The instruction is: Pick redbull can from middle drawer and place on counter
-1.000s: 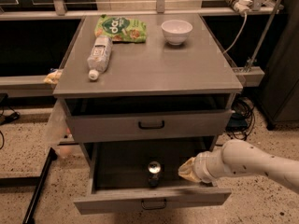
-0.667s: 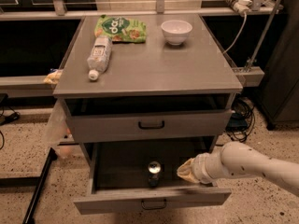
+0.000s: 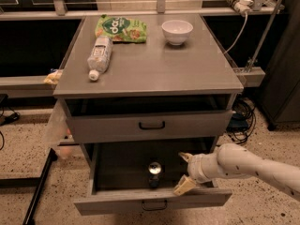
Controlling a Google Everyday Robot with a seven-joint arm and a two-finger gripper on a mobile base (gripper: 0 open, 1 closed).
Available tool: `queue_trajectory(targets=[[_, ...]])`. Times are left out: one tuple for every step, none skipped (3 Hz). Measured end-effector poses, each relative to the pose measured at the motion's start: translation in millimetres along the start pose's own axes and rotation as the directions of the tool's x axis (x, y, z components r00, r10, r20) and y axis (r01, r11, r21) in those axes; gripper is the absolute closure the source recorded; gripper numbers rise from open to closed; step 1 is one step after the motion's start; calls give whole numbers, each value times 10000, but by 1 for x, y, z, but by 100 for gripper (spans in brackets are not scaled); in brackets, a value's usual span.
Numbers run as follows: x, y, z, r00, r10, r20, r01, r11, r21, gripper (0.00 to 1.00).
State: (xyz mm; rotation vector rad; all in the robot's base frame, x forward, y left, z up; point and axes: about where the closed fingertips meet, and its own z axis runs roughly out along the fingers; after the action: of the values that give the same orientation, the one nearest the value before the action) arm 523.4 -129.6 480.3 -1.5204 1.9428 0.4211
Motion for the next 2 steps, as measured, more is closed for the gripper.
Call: queue_trajectory(targets=[[-5,-6,14,9996,-82,282,83,10000,-48,13],[-15,-16,26,9984,-205,534,208,9998,-40,20]])
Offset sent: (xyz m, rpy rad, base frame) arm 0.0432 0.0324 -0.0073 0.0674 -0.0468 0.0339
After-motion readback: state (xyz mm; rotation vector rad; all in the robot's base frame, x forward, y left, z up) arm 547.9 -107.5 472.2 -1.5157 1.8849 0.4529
